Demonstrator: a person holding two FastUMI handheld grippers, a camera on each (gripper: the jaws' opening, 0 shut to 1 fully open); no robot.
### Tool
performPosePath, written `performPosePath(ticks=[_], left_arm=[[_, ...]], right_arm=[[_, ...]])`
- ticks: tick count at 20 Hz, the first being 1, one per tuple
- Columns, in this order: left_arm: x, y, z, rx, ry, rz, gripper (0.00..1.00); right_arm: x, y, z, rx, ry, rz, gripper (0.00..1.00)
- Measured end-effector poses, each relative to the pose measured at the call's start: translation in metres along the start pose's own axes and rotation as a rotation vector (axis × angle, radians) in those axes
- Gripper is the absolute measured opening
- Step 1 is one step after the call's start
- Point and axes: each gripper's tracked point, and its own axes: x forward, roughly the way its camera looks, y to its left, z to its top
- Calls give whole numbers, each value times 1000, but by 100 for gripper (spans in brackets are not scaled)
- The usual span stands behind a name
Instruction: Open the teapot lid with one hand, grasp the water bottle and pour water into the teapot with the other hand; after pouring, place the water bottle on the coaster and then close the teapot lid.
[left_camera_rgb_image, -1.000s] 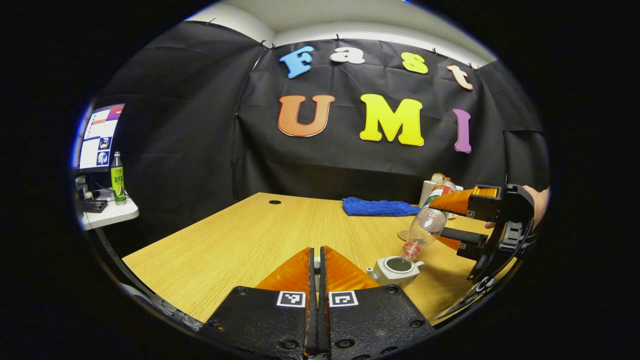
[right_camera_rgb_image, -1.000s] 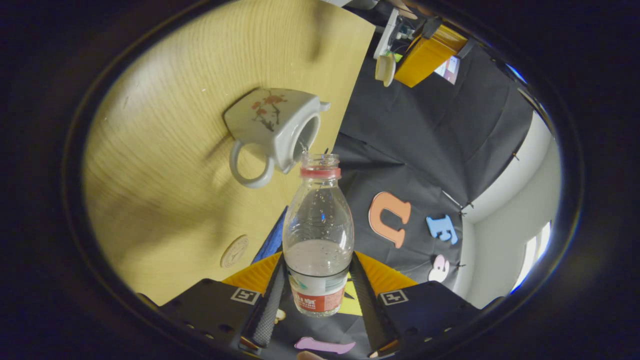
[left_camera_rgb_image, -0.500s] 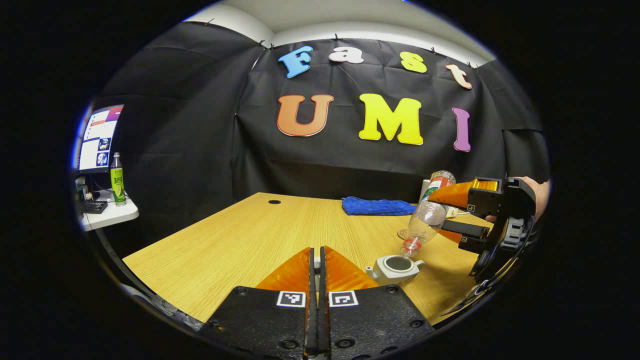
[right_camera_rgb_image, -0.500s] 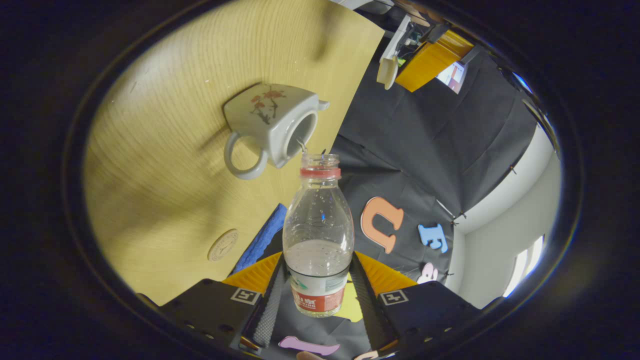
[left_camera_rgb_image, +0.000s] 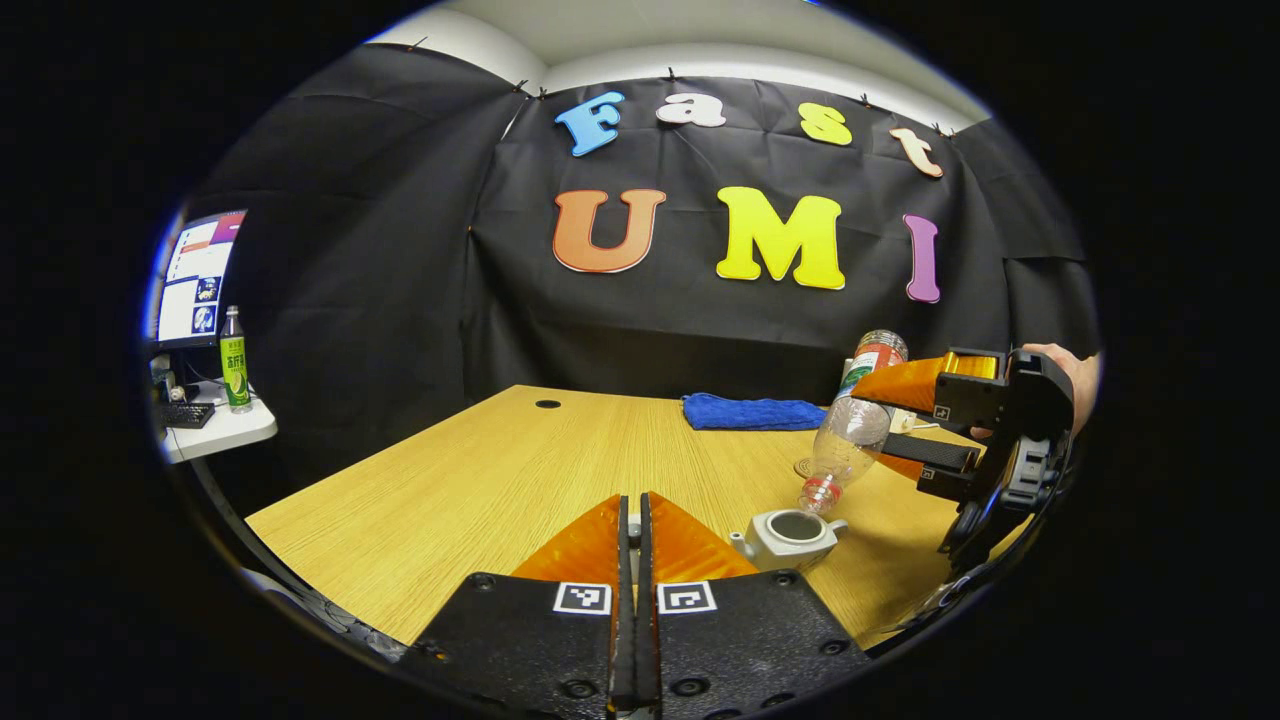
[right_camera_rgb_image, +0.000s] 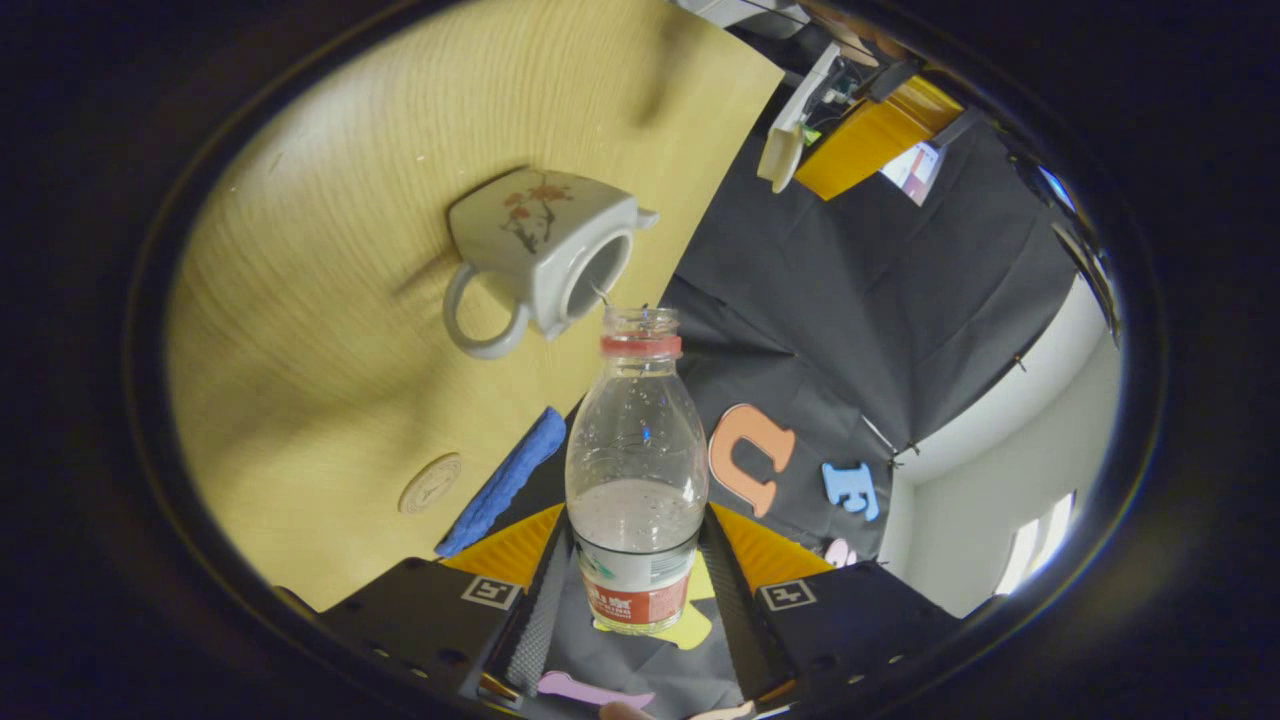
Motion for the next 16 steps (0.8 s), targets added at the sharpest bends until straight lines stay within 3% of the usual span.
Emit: performPosePath(ticks=[5, 8, 11, 16], left_arm=[[1, 3, -1, -2, 0, 6, 3], [5, 8, -7, -6, 10, 22, 3], [6, 13, -8, -25, 17, 40, 3], [8, 0, 4, -44, 0, 35, 3]], right_arm=[[0, 7, -1, 57, 2, 29, 72], [-4, 30, -3, 255, 31, 135, 71], [-11, 33, -2, 412, 51, 156, 72], [-24, 44, 6, 894, 56, 288, 72]])
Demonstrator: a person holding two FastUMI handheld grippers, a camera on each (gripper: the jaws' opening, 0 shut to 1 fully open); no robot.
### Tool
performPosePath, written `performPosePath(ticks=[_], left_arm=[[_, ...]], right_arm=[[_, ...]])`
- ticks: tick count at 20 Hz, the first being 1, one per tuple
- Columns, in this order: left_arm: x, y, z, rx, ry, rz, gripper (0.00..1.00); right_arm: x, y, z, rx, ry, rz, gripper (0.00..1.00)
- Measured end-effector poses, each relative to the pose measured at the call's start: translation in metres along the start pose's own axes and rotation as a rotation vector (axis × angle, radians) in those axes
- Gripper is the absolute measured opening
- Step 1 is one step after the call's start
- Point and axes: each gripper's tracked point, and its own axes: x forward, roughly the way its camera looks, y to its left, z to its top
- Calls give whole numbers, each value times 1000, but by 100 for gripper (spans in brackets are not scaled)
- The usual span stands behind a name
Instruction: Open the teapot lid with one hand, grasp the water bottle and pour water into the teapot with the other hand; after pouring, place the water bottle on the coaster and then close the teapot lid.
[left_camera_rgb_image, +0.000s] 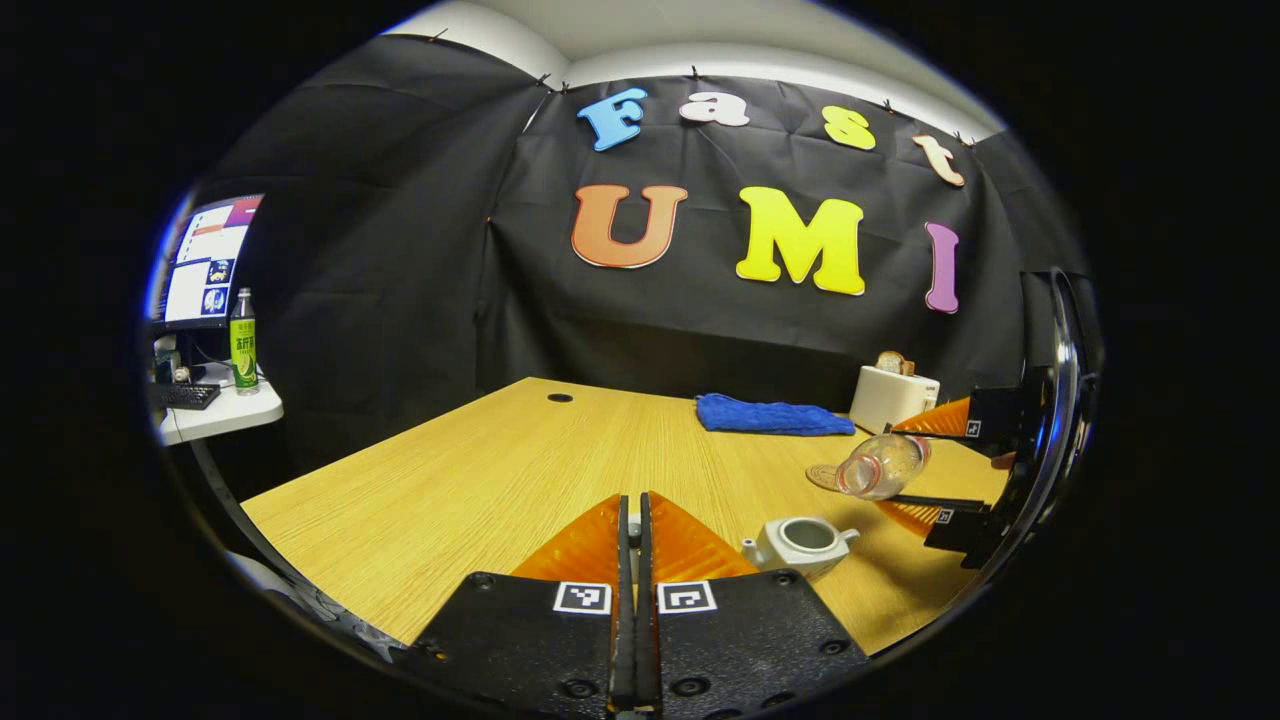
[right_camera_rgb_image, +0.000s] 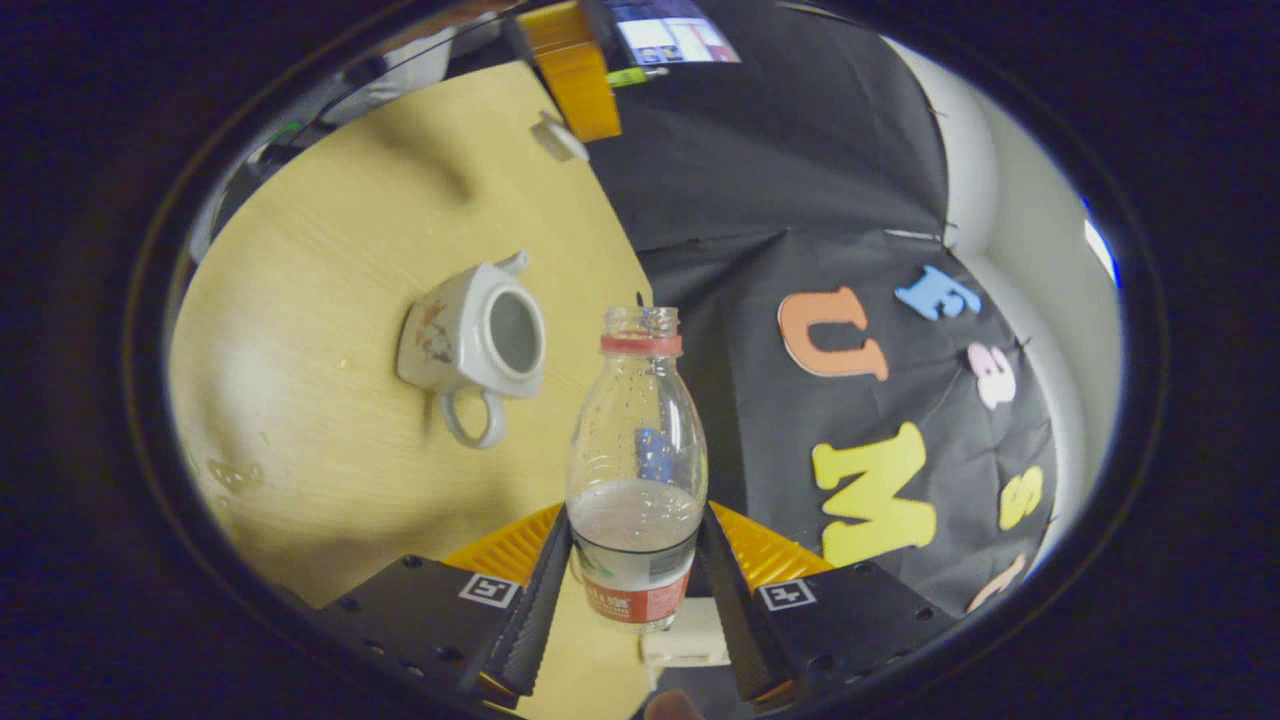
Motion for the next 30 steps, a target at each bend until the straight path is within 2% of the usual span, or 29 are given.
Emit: performPosePath(ticks=[1, 3, 8, 10, 13, 16, 17, 18, 24, 28, 30], left_arm=[[0, -5, 2, 6, -3, -4, 3], [0, -16, 7, 25, -6, -14, 3], [4, -41, 11, 82, 3, -34, 3], [5, -48, 10, 82, 0, -42, 3], [8, -58, 9, 60, 8, -62, 3], [7, -58, 10, 67, 8, -62, 3], [7, -57, 10, 70, 9, -60, 7], [6, -56, 10, 71, 9, -59, 3], [7, -49, 12, 97, 6, -33, 3], [8, -41, 15, 107, -2, -15, 3], [8, -41, 13, 105, 3, -16, 3]], right_arm=[[-3, 1, 4, 107, -14, 27, 74], [-7, -1, 11, 306, -37, 70, 72], [-10, -42, 12, 750, -115, 75, 73], [-4, -63, 0, 908, -131, 51, 71], [14, -111, -28, 1091, -161, -55, 72], [42, -125, -56, 1179, -134, -89, 71], [52, -121, -65, 1192, -118, -87, 71], [62, -117, -70, 1202, -101, -76, 72], [117, -80, -90, 1252, -37, -5, 72], [131, -65, -101, 1282, -3, 7, 71], [132, -67, -103, 1279, -1, -10, 72]])
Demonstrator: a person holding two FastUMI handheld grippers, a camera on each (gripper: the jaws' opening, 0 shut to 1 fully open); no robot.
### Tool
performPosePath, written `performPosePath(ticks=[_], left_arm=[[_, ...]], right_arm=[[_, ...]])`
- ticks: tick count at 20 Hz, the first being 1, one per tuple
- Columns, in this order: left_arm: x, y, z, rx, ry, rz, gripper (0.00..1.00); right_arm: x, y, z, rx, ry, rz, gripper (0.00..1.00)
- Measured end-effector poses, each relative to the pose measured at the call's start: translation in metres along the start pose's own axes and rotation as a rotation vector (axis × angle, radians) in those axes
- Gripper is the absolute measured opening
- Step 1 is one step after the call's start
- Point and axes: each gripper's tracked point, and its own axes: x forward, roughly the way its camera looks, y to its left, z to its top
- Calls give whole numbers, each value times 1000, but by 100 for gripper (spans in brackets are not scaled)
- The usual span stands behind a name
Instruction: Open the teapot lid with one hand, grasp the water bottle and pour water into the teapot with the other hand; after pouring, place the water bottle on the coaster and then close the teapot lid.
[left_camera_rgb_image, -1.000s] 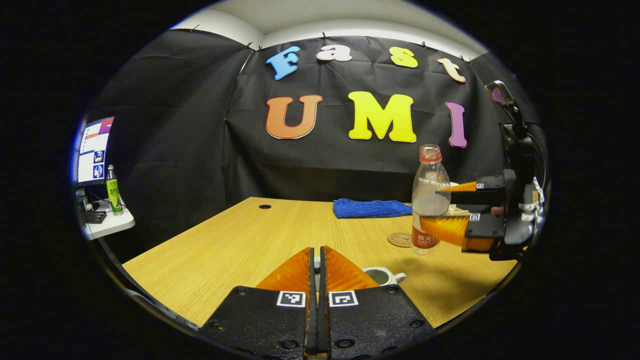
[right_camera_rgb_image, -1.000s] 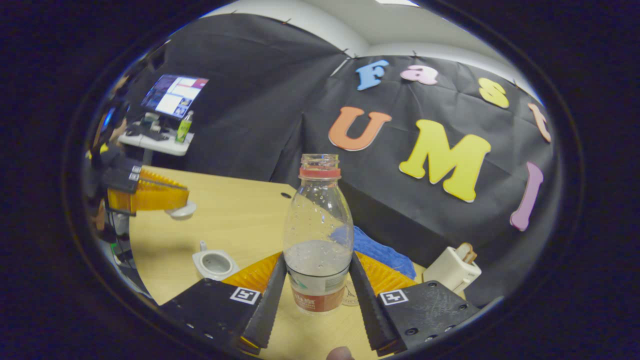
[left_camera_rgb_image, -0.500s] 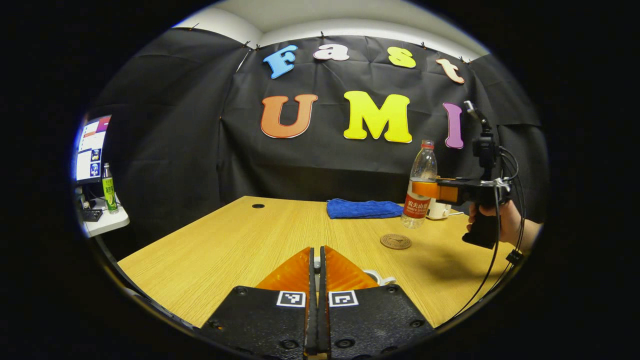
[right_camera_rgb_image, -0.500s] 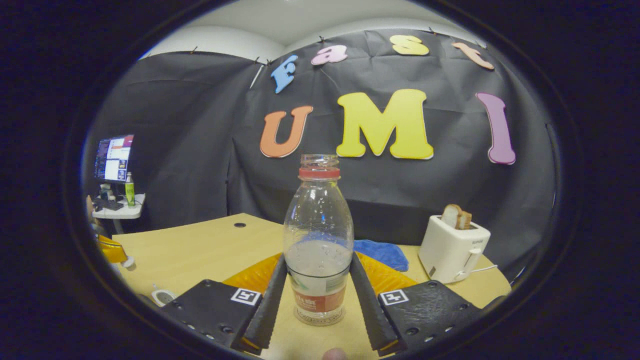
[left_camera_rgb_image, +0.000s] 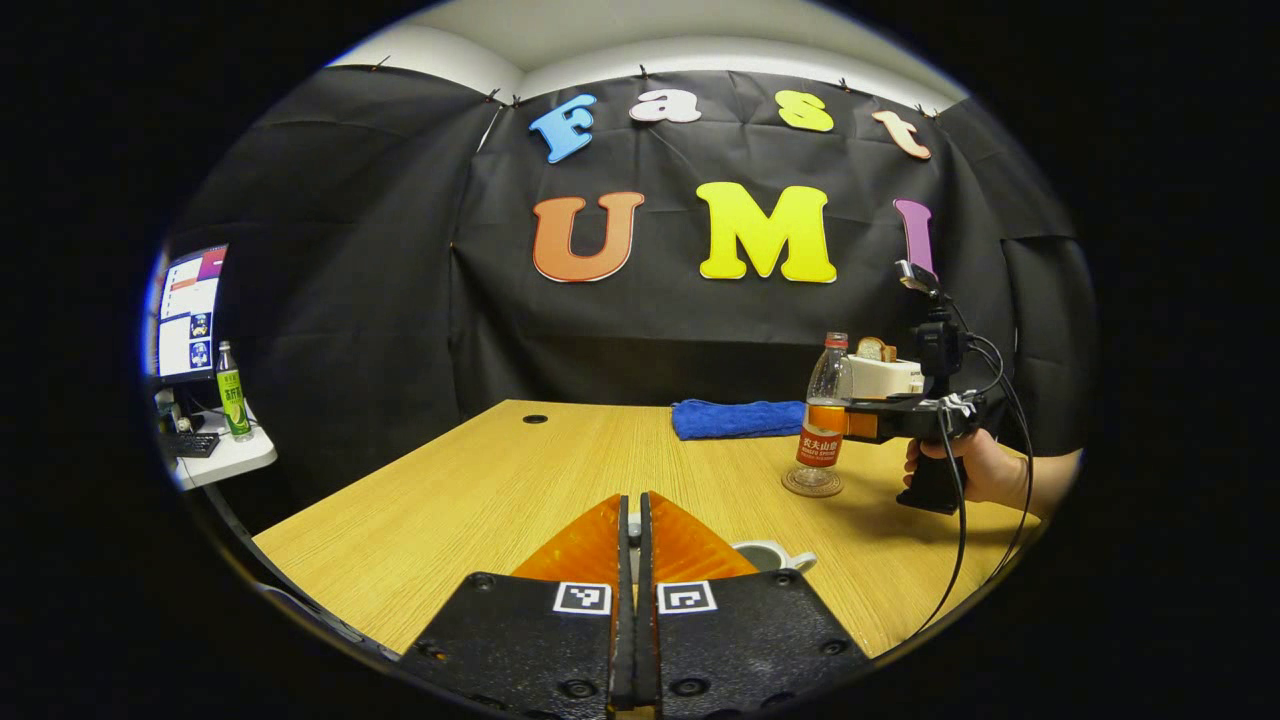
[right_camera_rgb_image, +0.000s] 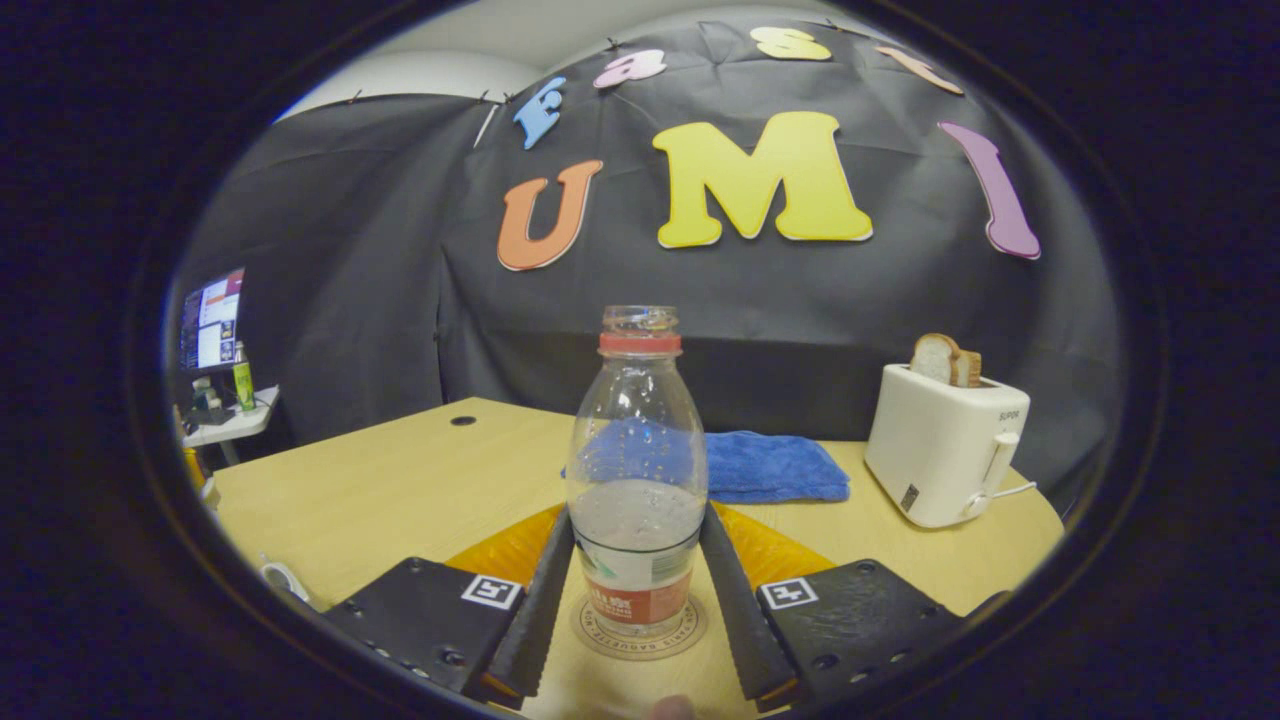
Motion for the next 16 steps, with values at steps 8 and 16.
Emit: performPosePath(ticks=[8, 16], left_arm=[[-3, -3, 3, 15, -5, -2, 3], [-5, -9, 6, 22, -7, -5, 3]], right_arm=[[3, 2, -11, 9, 40, 3, 80], [-3, -1, -17, 38, 68, 5, 94]])
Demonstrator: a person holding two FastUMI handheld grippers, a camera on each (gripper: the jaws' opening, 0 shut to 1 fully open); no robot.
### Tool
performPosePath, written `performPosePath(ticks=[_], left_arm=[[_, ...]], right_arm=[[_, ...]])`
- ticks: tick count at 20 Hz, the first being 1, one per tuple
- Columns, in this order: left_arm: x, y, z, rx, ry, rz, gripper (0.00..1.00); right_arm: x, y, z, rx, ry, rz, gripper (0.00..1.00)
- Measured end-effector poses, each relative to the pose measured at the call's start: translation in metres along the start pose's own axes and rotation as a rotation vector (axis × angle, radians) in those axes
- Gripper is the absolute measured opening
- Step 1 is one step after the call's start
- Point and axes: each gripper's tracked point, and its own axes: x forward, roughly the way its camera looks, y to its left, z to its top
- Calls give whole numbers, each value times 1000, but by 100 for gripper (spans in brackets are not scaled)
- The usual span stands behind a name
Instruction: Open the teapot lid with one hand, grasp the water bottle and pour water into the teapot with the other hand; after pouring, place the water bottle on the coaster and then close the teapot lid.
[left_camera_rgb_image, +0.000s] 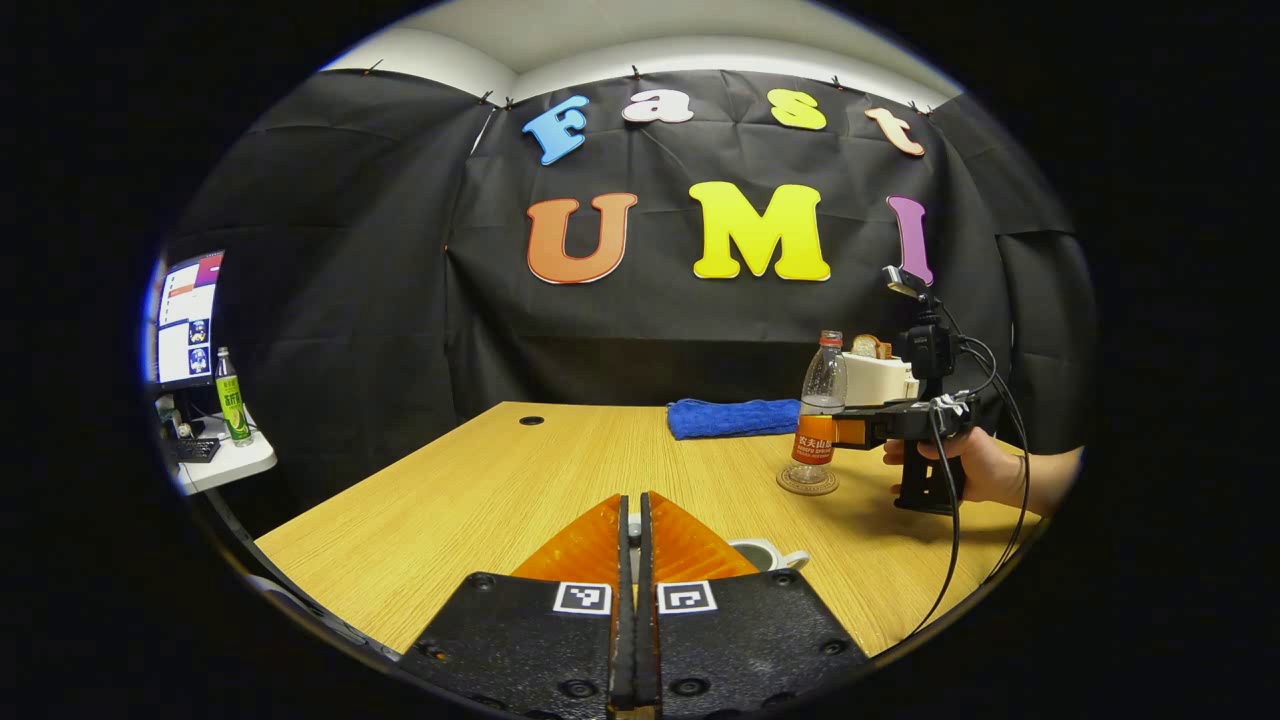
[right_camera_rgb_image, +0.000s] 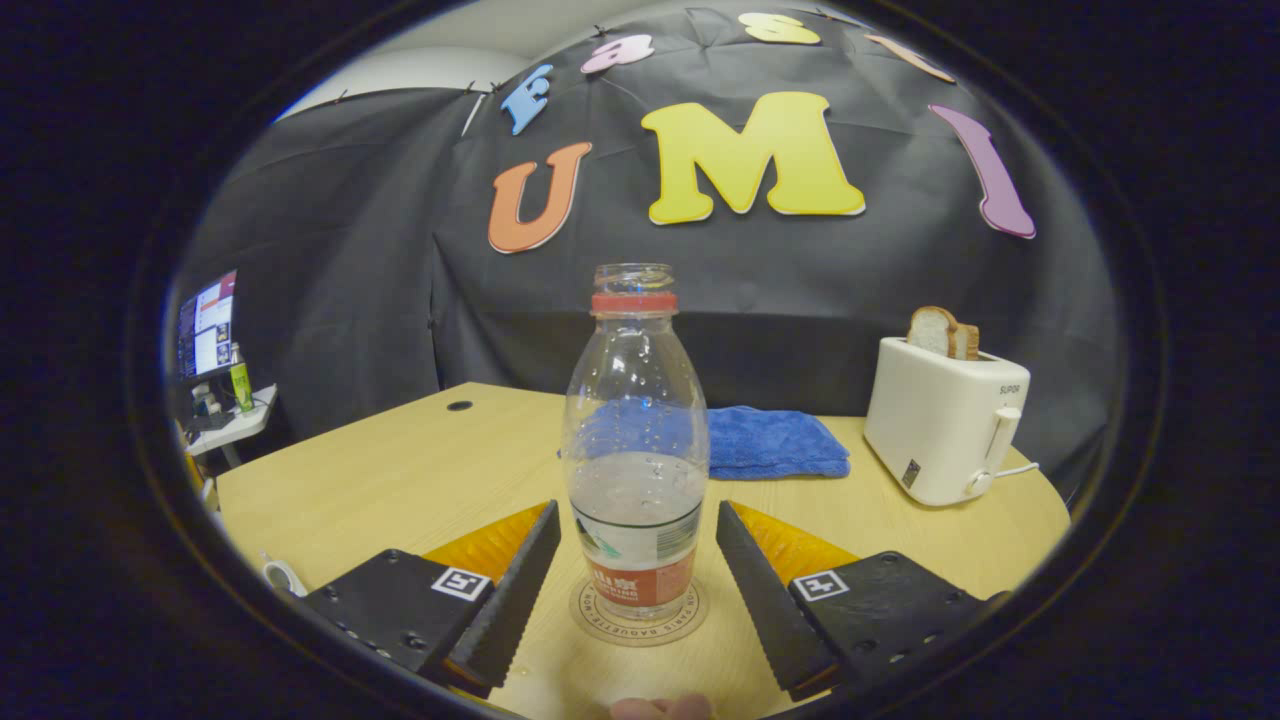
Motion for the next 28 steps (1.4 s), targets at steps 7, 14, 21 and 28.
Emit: performPosePath(ticks=[7, 14, 21, 28], left_arm=[[5, -28, 7, -13, -20, -59, 3], [21, -62, -15, -40, 27, -135, 3], [29, -69, -24, -46, 49, -133, 3], [35, -72, -40, -59, 83, -128, 3]], right_arm=[[-58, -15, -13, 24, 16, -9, 94], [-158, -36, -11, -75, -110, -116, 94], [-220, -63, -15, -84, -175, -229, 93], [-238, -82, -29, -86, -163, -277, 94]])
